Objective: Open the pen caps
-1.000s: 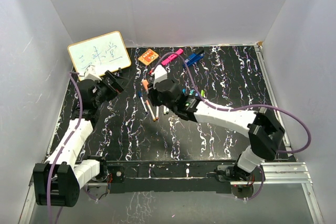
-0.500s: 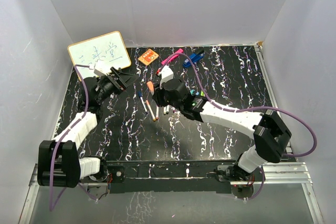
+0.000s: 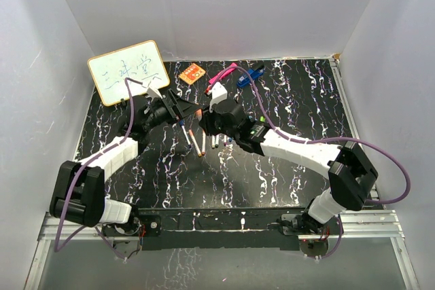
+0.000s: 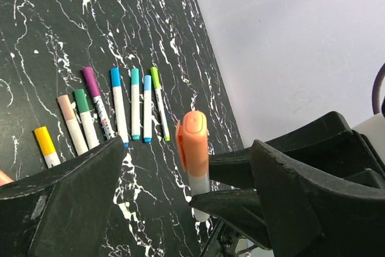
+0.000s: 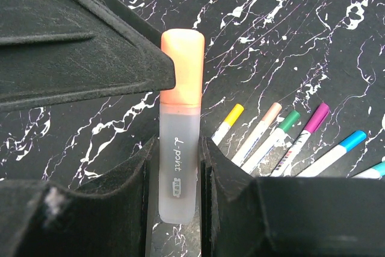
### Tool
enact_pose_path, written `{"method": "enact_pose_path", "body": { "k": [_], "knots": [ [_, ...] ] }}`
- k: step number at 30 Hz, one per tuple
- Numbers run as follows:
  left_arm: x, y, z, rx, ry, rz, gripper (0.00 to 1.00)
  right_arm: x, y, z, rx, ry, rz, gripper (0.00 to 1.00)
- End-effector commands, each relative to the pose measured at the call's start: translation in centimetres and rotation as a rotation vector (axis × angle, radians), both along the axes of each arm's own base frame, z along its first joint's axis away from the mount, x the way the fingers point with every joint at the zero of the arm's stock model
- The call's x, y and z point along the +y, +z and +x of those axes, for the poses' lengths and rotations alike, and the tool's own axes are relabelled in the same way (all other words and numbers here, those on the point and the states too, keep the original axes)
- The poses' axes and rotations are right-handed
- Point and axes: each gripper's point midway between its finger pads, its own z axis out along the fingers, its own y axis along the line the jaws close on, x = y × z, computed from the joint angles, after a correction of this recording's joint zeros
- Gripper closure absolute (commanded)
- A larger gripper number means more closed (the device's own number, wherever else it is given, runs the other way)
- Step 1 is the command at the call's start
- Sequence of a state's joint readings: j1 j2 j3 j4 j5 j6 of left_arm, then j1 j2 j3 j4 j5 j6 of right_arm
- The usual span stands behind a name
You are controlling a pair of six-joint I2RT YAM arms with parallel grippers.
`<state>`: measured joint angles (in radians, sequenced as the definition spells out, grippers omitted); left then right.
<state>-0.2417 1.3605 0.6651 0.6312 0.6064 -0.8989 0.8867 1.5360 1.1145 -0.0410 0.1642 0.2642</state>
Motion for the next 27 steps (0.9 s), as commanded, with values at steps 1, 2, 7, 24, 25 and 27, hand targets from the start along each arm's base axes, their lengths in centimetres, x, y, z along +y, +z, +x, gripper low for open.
{"method": "enact_pose_path", "body": {
  "k": [1, 2, 7, 24, 25, 27],
  "knots": [
    [-0.6, 2.1, 1.0, -0.083, 0.005, 0.013, 0.17, 0.2, 2.7, 0.5, -0.048, -0.004, 0.074, 1.00],
    [-0.8, 2.2, 0.9, -0.087, 0.003, 0.013, 0.18, 0.2, 2.7, 0.5, -0.048, -0.002, 0.075, 1.00],
    [-1.3, 0.8, 1.4, -0.057, 0.008, 0.037, 0.21, 0.3, 2.8, 0.5, -0.047, 0.002, 0.078, 1.00],
    [-2.3, 0.4, 1.6, -0.055, 0.013, 0.037, 0.41, 0.9, 2.1, 0.3, -0.023, 0.033, 0.079, 1.00],
    [-2.3, 0.5, 1.6, -0.056, 0.017, 0.036, 0.41, 1.0, 1.9, 0.2, -0.021, 0.036, 0.078, 1.00],
    [-2.2, 0.5, 1.7, -0.057, 0.023, 0.033, 0.44, 1.0, 1.7, 0.2, -0.015, 0.038, 0.076, 1.00]
  ]
}}
